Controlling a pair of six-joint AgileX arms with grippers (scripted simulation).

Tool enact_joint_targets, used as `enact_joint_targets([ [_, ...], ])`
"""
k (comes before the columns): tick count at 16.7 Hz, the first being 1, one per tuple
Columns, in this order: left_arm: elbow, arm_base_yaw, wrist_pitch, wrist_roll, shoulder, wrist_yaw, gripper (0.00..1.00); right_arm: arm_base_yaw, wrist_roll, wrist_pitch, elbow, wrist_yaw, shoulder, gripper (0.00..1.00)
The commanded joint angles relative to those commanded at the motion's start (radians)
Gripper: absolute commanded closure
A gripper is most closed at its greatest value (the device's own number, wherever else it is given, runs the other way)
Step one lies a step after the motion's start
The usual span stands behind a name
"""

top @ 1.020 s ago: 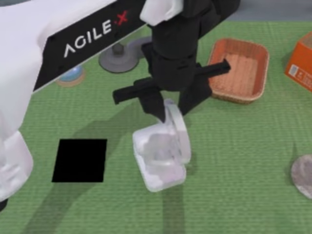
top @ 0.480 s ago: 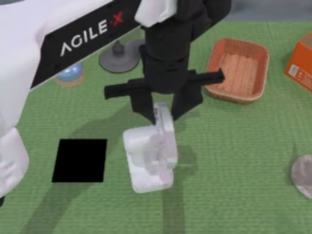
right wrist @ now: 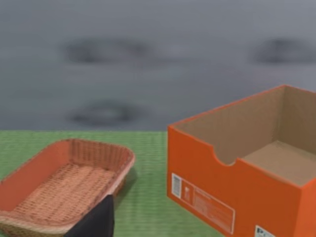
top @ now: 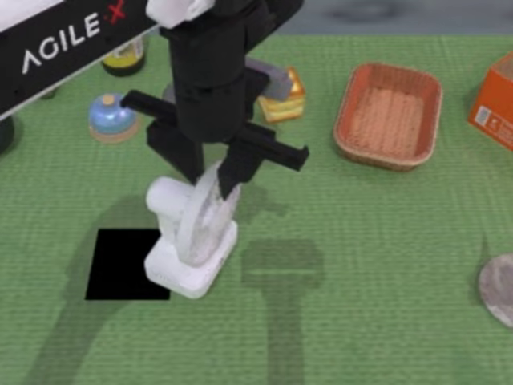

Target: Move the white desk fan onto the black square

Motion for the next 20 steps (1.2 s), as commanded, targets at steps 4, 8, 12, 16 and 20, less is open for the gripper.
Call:
enact_joint_targets([
  [4,-0.1,0.078,0.038,0.488,-0.09,0.002,1.0,0.0,0.0,0.0,0.0,0.0,0.0,0.0],
  [8,-0.211,0.155,0.076,0.925,-0.181,0.004,1.0,0.0,0.0,0.0,0.0,0.0,0.0,0.0],
  [12,-0.308,0.215,0.102,1.224,-0.249,0.003,1.0,0.0,0.0,0.0,0.0,0.0,0.0,0.0],
  [16,-0.36,0.246,0.113,1.356,-0.281,0.003,1.0,0.0,0.0,0.0,0.0,0.0,0.0,0.0],
  [20,-0.363,0.247,0.113,1.362,-0.283,0.002,1.0,0.0,0.0,0.0,0.0,0.0,0.0,0.0],
])
